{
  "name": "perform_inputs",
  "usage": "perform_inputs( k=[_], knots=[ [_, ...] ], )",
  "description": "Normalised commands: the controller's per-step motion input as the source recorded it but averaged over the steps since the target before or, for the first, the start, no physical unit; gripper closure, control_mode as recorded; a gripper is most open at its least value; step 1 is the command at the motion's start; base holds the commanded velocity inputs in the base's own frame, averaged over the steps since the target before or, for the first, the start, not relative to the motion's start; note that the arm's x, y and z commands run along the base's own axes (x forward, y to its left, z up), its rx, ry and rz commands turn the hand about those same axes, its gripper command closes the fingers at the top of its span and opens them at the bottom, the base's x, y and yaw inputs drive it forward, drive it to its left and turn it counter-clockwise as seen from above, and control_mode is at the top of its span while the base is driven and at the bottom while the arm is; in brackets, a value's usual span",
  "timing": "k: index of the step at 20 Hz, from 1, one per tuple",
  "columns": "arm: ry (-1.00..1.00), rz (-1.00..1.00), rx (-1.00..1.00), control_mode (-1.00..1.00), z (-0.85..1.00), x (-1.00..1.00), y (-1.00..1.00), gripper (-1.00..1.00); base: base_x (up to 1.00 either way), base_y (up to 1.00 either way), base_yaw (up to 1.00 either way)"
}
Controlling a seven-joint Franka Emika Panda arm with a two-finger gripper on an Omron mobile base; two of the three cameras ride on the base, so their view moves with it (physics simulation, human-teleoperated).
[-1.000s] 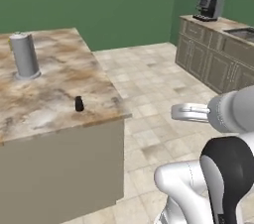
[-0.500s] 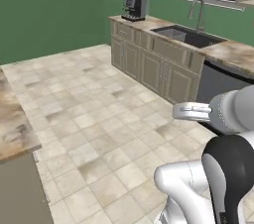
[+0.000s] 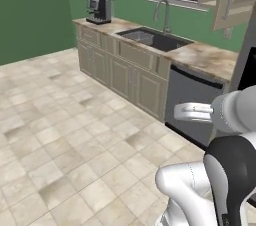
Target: Move the shaker and shaker from the cabinet to the dining counter.
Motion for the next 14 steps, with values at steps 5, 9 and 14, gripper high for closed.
perform_inputs(
  k=[5,9,14],
  knots=[
    [0.0,0.0,0.0,1.0,0.0,0.0,0.0,-1.0,0.61,-0.07,-0.09],
    [0.0,0.0,0.0,1.0,0.0,0.0,0.0,-1.0,0.89,0.0,-0.07],
    [0.0,0.0,0.0,1.0,0.0,0.0,0.0,-1.0,0.94,0.02,-0.06]
  ],
)
